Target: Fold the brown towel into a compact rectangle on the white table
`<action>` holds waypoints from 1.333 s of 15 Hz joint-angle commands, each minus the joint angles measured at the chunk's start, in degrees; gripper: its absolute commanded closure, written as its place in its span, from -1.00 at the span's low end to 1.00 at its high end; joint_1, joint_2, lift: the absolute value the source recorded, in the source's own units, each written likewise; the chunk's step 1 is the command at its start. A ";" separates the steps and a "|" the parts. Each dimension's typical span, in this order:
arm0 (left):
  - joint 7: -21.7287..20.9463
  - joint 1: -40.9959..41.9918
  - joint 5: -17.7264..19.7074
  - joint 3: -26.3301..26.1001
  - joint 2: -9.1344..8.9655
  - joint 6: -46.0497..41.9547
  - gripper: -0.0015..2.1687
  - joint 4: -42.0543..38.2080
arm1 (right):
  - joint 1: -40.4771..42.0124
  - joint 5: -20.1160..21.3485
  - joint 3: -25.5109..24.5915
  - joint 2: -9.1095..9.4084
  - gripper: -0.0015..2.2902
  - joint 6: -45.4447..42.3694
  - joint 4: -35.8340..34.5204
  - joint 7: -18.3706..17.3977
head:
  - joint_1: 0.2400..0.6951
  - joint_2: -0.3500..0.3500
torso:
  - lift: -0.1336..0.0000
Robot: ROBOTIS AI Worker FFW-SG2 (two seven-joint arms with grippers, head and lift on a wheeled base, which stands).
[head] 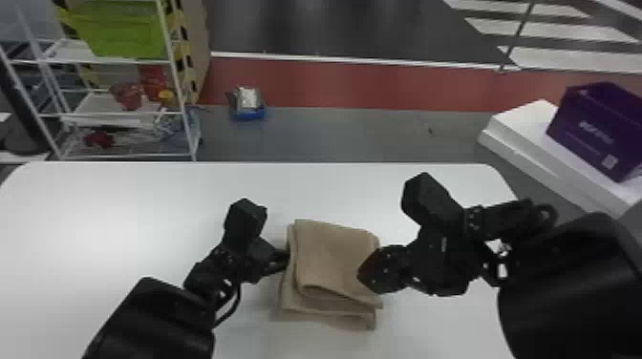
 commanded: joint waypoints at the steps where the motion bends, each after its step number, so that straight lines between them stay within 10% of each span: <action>1: 0.00 0.00 0.00 0.00 -0.15 0.00 -0.92 0.09 | 0.53 1.85 1.73 0.61 0.49 -3.07 2.78 0.19 | 1.00 -0.34 | -0.85; 10: -6.86 0.88 -2.29 0.26 -0.09 1.93 -0.92 -2.02 | 0.27 6.25 6.83 2.72 0.49 -7.11 7.70 0.19 | 1.00 -0.26 | -0.85; 16: -31.29 -1.06 -15.82 5.01 -0.09 5.10 -0.93 -7.82 | 0.18 7.13 7.00 2.28 0.49 -7.29 7.70 0.19 | 1.00 -0.33 | -0.85; 20: -31.03 -1.93 -25.49 7.12 -0.15 5.10 -0.93 -10.55 | 0.44 7.57 7.00 1.23 0.49 -7.29 7.53 0.19 | 1.00 -0.27 | -0.85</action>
